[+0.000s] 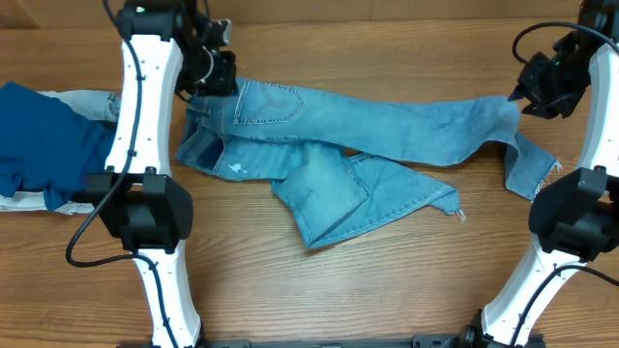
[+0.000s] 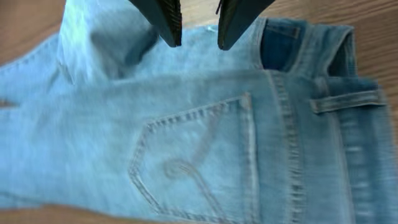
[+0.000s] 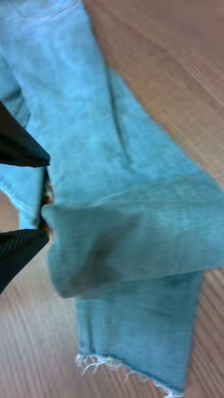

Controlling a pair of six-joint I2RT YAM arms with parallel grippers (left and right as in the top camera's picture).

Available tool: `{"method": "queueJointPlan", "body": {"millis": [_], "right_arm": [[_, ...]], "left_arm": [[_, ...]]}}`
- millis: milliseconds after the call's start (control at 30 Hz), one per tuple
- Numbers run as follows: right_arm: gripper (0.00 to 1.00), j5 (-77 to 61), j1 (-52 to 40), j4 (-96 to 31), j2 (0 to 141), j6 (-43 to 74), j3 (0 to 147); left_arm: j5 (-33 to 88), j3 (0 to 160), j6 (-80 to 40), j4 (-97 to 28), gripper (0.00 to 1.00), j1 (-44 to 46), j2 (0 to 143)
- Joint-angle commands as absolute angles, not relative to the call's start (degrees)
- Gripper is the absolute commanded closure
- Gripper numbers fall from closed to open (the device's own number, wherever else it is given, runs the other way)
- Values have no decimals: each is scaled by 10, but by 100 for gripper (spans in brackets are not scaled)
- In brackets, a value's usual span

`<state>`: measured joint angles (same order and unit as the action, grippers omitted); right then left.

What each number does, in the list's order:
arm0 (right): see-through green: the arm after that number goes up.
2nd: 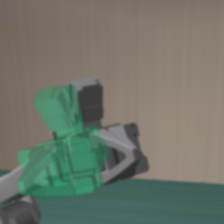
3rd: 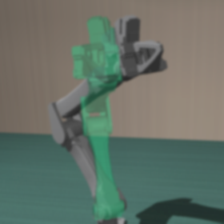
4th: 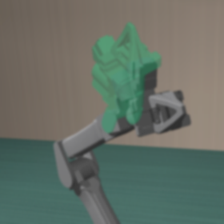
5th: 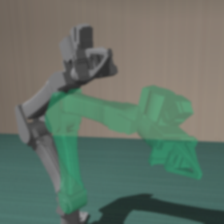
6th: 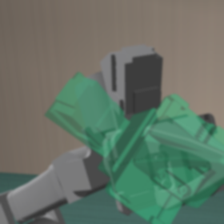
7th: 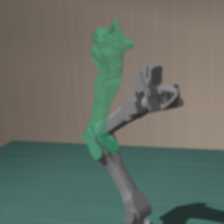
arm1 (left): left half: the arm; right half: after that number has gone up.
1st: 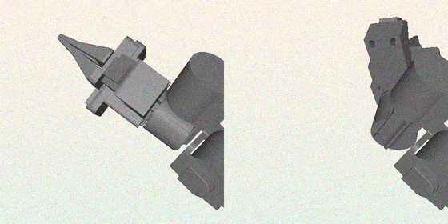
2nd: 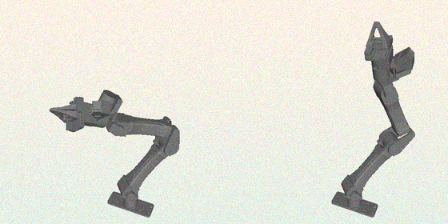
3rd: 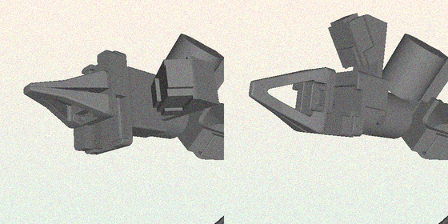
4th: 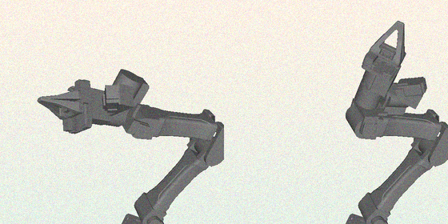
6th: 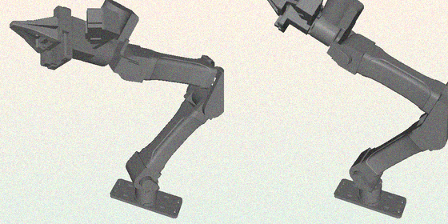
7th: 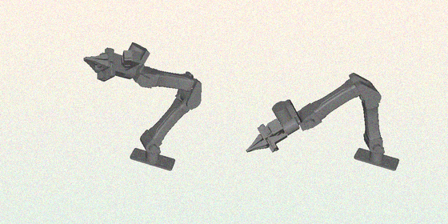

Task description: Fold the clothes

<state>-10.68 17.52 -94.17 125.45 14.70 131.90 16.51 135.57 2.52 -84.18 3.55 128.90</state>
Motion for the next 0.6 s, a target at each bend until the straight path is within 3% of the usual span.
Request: {"method": "queueJointPlan", "body": {"millis": [0, 167, 333, 400, 567], "right_arm": [[62, -112, 163, -951, 1148, 130, 1327], [53, -102, 158, -947, 975, 137, 1327], [36, -69, 158, -961, 952, 178, 1282], [29, -70, 158, -941, 952, 180, 1179], [25, -99, 158, -797, 952, 203, 930]], "left_arm": [[139, 1361, 56, -850, 79, 53, 1155], [0, 1361, 10, -874, 71, 96, 974], [-31, 1301, 4, -900, 66, 121, 963], [-15, 1157, 2, -823, 63, 121, 963], [20, 908, 2, -628, 54, 121, 963]]}}
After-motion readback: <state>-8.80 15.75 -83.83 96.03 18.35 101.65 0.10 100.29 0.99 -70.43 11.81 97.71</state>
